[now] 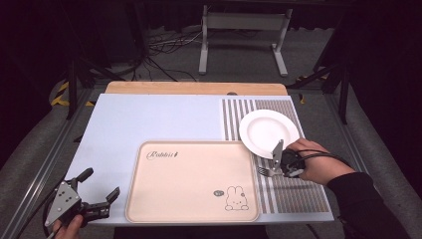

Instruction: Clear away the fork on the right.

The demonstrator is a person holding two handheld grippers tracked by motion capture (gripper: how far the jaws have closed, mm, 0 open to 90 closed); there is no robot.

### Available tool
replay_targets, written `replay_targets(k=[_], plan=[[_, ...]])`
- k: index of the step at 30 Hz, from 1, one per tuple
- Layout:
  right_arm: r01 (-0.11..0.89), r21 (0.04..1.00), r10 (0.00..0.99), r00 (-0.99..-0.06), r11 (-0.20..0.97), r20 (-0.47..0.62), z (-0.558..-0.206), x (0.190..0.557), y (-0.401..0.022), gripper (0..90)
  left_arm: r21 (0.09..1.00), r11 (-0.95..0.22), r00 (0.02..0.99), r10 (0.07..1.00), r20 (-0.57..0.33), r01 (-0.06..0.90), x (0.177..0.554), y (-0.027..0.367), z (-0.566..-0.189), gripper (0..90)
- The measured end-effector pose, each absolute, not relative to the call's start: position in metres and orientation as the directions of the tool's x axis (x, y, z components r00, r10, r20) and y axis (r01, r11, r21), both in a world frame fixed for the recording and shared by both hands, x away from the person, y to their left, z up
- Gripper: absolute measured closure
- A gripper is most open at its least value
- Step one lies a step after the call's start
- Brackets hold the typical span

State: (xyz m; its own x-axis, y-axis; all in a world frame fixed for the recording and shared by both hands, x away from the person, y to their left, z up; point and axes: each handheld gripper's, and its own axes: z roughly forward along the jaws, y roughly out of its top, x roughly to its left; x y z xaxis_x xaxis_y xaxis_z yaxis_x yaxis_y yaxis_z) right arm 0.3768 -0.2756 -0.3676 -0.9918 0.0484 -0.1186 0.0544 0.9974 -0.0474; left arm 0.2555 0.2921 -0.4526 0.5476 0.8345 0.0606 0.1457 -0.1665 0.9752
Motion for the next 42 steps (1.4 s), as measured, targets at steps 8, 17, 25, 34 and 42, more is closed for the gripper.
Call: replay_targets(k=[8, 17, 25, 34, 42], plan=[[0.055, 0.001, 0.054, -0.988, 0.999, -0.143, -0.354, 0.373, -0.266, 85.2, 0.975, -0.165, 0.547, 0.835, 0.058, 0.147, 0.255, 0.292, -0.453, 0.1], [0.051, 0.040, 0.057, -0.987, 0.998, -0.153, -0.339, 0.372, -0.246, 85.2, 0.975, -0.167, 0.549, 0.834, 0.061, 0.146, 0.255, 0.292, -0.452, 0.1], [0.014, 0.105, 0.030, -0.988, 0.994, -0.154, -0.333, 0.371, -0.217, 85.2, 0.975, -0.166, 0.550, 0.833, 0.060, 0.145, 0.256, 0.293, -0.452, 0.1], [-0.014, 0.149, 0.010, -0.987, 0.989, -0.158, -0.323, 0.371, -0.182, 85.2, 0.976, -0.165, 0.554, 0.830, 0.059, 0.144, 0.256, 0.293, -0.452, 0.1], [-0.028, 0.165, -0.004, -0.990, 0.986, -0.144, -0.324, 0.370, -0.159, 85.2, 0.976, -0.164, 0.554, 0.830, 0.058, 0.145, 0.255, 0.293, -0.452, 0.1]])
